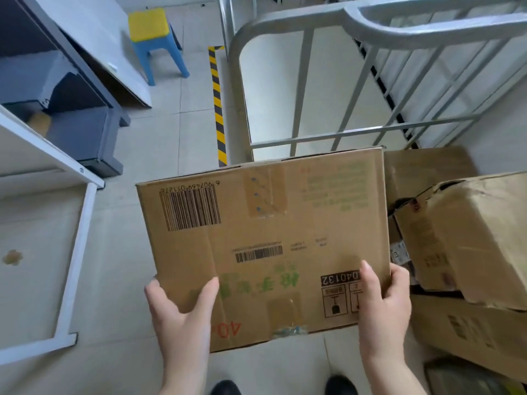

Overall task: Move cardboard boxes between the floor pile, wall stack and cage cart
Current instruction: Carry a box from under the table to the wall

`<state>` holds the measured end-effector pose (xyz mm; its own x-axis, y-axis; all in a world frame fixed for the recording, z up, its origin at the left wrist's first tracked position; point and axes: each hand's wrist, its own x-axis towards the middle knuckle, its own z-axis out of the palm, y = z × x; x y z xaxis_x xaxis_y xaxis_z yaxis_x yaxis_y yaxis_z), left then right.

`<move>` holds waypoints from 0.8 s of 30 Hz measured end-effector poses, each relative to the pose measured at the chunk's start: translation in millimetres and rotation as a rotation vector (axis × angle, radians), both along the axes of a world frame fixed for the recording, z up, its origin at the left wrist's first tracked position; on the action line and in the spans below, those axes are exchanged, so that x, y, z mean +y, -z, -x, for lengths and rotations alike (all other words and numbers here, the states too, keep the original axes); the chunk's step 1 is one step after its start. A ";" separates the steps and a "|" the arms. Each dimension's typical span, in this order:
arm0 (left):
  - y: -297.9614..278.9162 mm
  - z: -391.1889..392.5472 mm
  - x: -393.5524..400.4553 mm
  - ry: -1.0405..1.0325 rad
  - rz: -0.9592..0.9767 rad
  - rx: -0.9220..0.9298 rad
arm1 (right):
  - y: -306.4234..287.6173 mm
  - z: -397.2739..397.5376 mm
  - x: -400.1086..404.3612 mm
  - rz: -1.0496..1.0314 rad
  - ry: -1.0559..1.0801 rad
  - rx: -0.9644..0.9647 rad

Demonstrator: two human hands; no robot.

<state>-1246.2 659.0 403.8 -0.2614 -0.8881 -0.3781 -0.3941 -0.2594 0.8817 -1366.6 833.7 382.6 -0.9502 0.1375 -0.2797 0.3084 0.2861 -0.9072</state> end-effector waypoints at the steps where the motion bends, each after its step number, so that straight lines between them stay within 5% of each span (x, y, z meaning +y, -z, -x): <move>1: 7.0 7.5 18.7 0.012 -0.014 0.000 | 4.0 5.7 17.8 0.005 0.031 0.016; 11: 94.4 112.4 84.6 0.251 -0.070 -0.173 | 107.6 79.5 110.5 -0.175 -0.077 -0.104; 14: 117.4 88.4 101.0 0.372 -0.173 -0.252 | 123.4 69.1 137.5 -0.203 -0.128 -0.313; 19: 144.8 88.8 135.4 0.502 -0.444 -0.184 | 137.0 46.3 117.3 0.313 -0.078 -0.653; 24: 170.1 143.8 132.0 0.622 -0.372 -0.185 | 158.4 52.8 77.5 0.366 0.080 -0.772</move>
<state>-1390.0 791.0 233.7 -0.5768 -0.4022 -0.7110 -0.6985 -0.2085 0.6846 -1419.4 911.3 224.2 -0.4670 -0.0291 -0.8838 0.8841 -0.0326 -0.4661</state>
